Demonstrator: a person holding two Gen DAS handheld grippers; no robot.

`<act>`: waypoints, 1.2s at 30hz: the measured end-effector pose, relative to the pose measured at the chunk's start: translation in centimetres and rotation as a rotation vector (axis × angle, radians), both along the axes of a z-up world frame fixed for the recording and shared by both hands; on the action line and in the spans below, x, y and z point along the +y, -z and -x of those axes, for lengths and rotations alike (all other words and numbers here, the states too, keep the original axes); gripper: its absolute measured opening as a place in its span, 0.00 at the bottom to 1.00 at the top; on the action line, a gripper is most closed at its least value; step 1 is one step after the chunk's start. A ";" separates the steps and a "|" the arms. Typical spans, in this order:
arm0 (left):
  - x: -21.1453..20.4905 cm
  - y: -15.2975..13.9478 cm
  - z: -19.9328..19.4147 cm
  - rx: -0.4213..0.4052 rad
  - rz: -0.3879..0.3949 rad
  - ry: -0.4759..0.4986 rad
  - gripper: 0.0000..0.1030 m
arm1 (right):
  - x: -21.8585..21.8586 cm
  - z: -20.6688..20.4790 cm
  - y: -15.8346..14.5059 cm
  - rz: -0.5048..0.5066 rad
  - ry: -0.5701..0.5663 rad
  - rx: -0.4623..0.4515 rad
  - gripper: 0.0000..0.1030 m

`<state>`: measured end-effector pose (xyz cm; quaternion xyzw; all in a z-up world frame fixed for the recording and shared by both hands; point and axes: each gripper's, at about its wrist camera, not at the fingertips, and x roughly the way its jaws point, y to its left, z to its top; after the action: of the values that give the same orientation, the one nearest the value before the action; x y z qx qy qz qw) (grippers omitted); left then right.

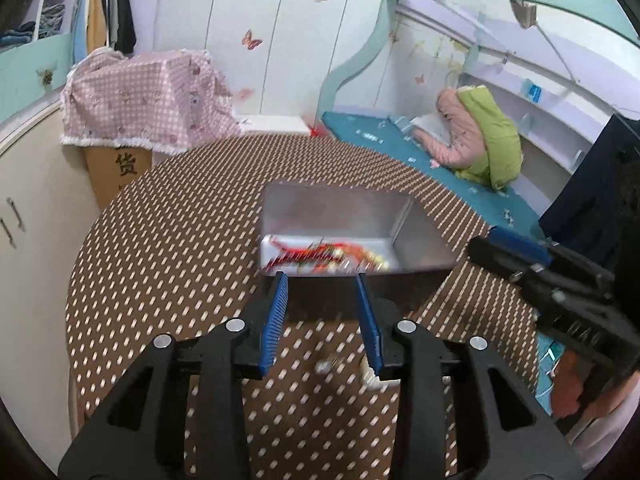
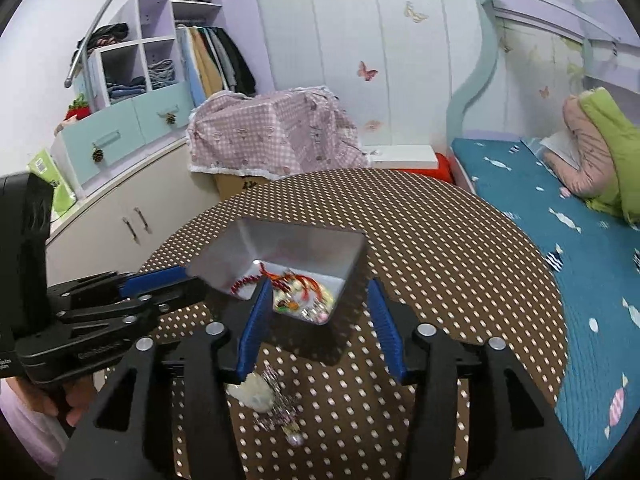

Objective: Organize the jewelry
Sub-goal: 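Grasp a pearl bead with the left tool while the right tool grasps another pearl bead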

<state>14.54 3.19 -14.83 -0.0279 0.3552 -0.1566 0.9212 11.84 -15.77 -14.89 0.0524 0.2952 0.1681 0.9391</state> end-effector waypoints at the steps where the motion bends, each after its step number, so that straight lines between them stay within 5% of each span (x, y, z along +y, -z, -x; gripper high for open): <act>1: 0.3 0.4 0.2 0.013 0.001 -0.005 0.37 | -0.1 0.2 0.2 -0.003 0.001 0.008 0.49; 11: 1.5 4.2 1.8 0.116 -0.016 -0.029 0.37 | -0.4 2.4 3.6 -0.021 0.023 0.132 0.54; 19: 0.2 4.9 2.2 0.107 -0.041 0.005 0.37 | 0.6 3.5 5.1 -0.007 -0.034 0.173 0.54; 26: -0.8 5.5 2.0 0.093 -0.051 0.029 0.35 | 1.4 4.0 5.9 0.022 -0.068 0.186 0.30; 31: -1.1 5.8 1.7 0.088 -0.066 0.033 0.14 | 1.6 4.0 6.1 0.062 -0.057 0.176 0.15; 36: -1.3 5.9 1.7 0.082 -0.067 0.034 0.11 | 1.2 3.9 6.4 0.050 -0.044 0.179 0.04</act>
<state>12.87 1.93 -20.69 0.0026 0.3979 -0.1591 0.9035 7.93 -14.53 -21.29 0.0375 0.3829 0.1757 0.9061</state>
